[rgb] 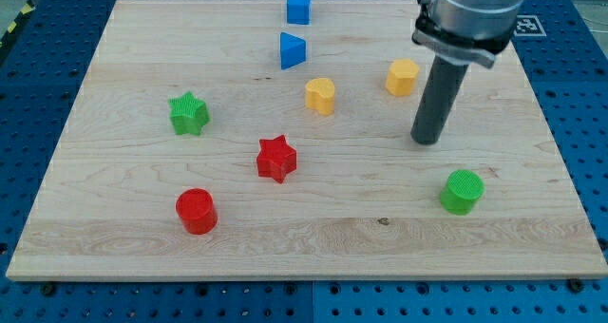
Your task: Push the green circle to the bottom right corner of the board
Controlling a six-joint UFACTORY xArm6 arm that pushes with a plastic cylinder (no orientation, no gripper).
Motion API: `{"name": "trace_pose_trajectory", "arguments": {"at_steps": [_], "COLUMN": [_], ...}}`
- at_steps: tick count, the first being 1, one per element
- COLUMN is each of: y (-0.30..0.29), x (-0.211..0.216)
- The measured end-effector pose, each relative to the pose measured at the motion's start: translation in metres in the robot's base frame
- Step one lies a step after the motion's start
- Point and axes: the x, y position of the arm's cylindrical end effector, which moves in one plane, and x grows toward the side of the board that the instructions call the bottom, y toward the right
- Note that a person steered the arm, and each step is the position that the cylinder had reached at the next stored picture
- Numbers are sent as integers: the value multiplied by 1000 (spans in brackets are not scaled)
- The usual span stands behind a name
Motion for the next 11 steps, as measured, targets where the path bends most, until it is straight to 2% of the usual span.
{"name": "trace_pose_trajectory", "arguments": {"at_steps": [1, 4, 10, 11], "y": [-2, 23, 95, 101], "x": [36, 80, 84, 105]}}
